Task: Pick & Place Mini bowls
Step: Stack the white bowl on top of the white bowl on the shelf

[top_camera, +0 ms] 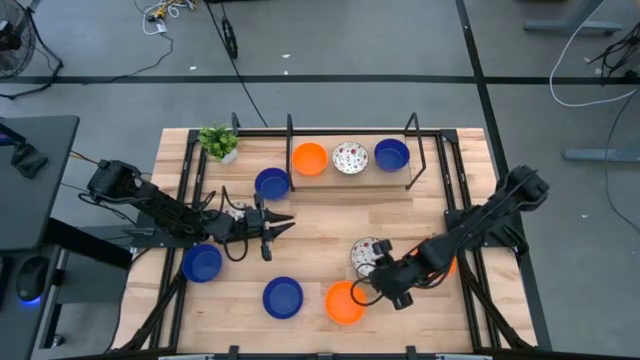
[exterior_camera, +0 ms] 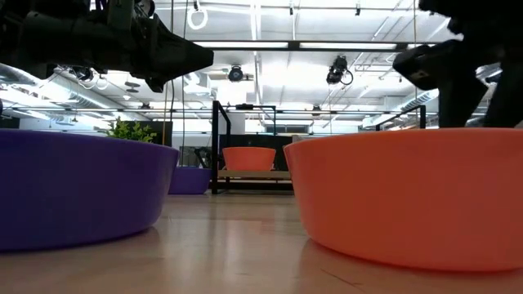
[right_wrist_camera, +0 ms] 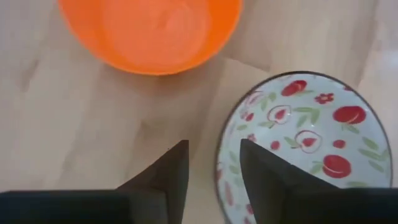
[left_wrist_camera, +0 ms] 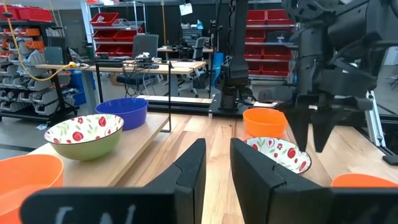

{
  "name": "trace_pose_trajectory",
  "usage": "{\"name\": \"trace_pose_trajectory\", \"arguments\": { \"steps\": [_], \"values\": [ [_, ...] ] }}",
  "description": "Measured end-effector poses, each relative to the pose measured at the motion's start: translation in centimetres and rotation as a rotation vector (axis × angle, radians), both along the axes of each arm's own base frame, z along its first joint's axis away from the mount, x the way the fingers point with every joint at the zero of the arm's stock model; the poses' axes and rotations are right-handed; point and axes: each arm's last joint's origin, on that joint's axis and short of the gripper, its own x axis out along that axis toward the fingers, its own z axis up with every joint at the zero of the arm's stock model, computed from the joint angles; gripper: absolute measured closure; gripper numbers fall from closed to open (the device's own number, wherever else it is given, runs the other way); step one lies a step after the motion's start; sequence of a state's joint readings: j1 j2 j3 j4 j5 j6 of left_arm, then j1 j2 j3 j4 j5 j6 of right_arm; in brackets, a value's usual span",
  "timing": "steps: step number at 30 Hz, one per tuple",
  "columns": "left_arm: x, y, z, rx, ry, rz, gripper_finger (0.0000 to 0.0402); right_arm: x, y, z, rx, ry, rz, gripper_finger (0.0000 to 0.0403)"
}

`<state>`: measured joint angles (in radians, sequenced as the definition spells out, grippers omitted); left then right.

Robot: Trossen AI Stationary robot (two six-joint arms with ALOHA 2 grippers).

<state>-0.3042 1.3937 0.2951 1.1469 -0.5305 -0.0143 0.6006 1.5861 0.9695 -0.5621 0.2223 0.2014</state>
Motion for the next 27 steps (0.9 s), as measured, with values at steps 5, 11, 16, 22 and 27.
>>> {"name": "trace_pose_trajectory", "arguments": {
  "steps": [5, 11, 16, 22, 27],
  "values": [
    [0.0, 0.0, 0.0, 0.0, 0.0, 0.0, 0.0324, 0.2, 0.0, -0.4, -0.02, 0.005, -0.008, 0.0279],
    [0.0, 0.0, 0.0, 0.0, 0.0, 0.0, 0.0324, 0.3, 0.0, -0.8, -0.025, 0.016, -0.014, 0.0304],
    [0.0, 0.0, 0.0, 0.0, 0.0, 0.0, 0.0324, 0.1, -0.1, -1.0, -0.035, 0.015, -0.038, 0.0323],
    [0.0, 0.0, 0.0, 0.0, 0.0, 0.0, 0.0324, -0.1, -0.2, -1.5, -0.04, 0.019, -0.034, 0.0337],
    [0.0, 0.0, 0.0, 0.0, 0.0, 0.0, 0.0324, 0.0, -0.2, -1.5, -0.038, 0.014, -0.031, 0.0342]
  ]
}}
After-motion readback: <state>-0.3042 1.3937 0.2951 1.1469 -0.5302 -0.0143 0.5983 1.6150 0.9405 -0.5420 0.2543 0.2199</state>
